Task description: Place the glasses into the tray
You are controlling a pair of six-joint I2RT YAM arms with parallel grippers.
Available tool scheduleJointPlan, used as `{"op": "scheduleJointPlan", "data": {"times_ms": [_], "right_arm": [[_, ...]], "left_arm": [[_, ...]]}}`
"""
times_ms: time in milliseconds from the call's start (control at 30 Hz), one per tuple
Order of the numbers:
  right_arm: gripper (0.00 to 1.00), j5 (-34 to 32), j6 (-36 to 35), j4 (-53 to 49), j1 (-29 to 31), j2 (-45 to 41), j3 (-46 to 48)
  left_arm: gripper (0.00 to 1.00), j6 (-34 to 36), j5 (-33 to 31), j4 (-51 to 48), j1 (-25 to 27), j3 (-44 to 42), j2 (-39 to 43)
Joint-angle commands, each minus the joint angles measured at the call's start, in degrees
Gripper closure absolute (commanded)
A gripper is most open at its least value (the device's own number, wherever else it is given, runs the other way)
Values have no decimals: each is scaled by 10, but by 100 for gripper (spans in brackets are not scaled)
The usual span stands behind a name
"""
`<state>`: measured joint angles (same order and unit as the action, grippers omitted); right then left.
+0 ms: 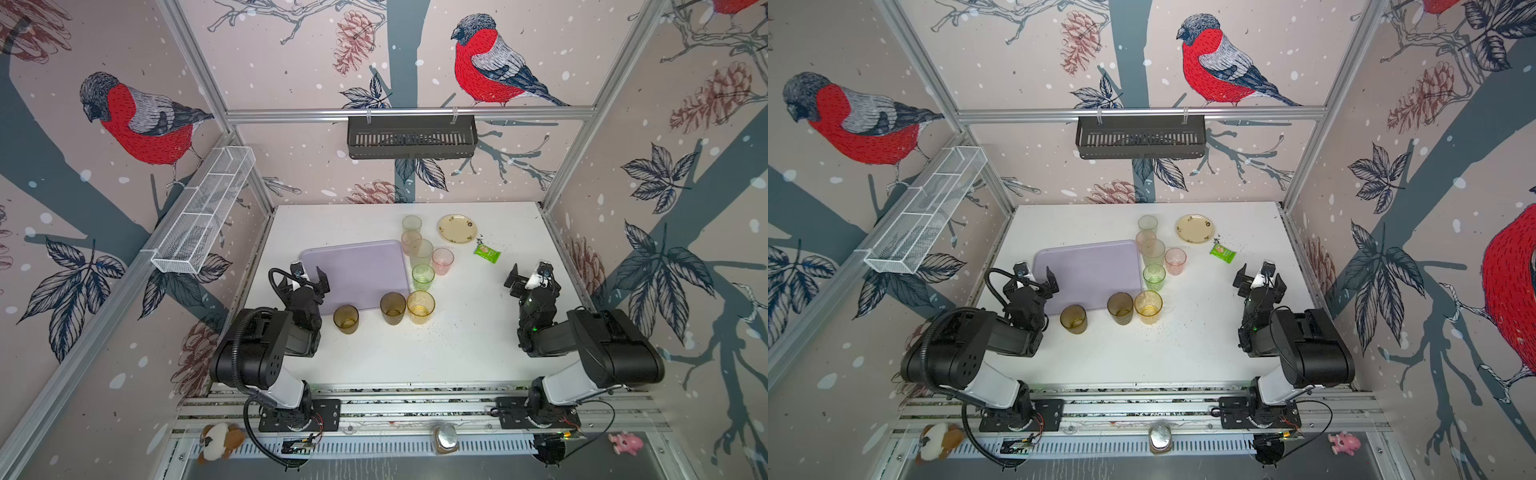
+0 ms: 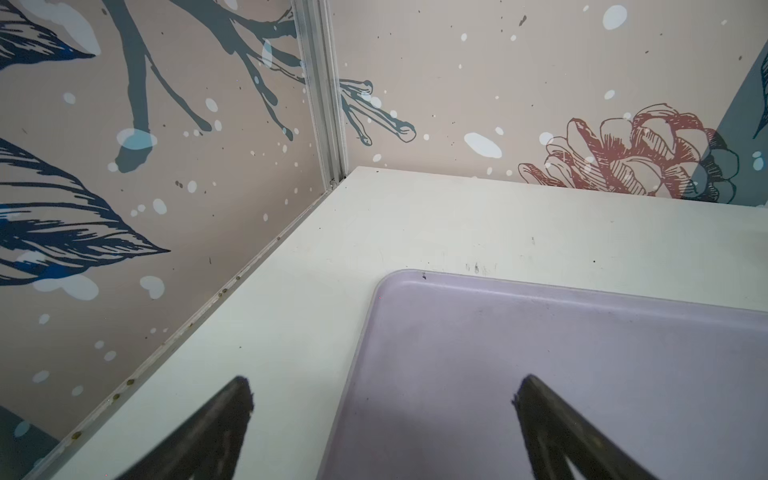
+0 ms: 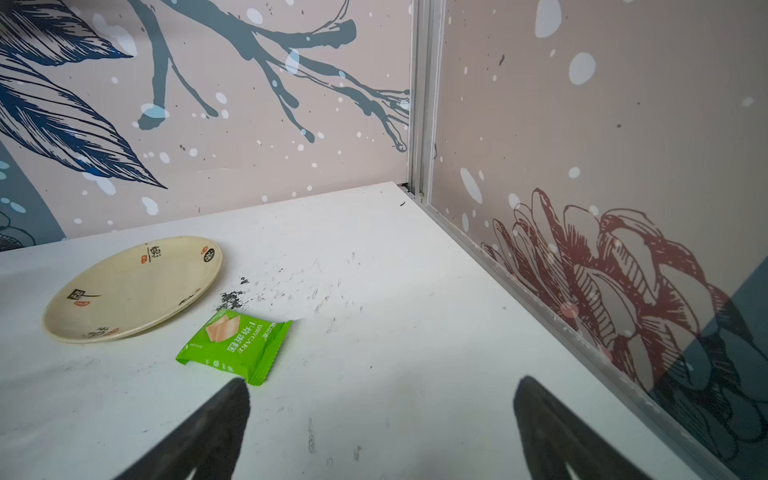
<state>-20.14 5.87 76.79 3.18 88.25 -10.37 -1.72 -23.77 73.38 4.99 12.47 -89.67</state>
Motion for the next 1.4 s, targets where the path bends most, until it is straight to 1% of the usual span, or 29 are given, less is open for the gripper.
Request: {"op": "scheduleJointPlan", "data": {"times_ms": [0,1167,1233,1367], "right_arm": [[0,-10,-1,18,1,1,0],[0,2,1,17,-4,-2,1],[0,4,2,-7,-5,-11,-7],[0,-19,7,-93,-2,-40,-42]], "left_arm": [[1,-3,5,39,-1,0,2],[1,-4,6,41,-1,-1,3],[1,-2,7,36,-1,1,6],[1,-3,12,-33,-1,24,36]]}}
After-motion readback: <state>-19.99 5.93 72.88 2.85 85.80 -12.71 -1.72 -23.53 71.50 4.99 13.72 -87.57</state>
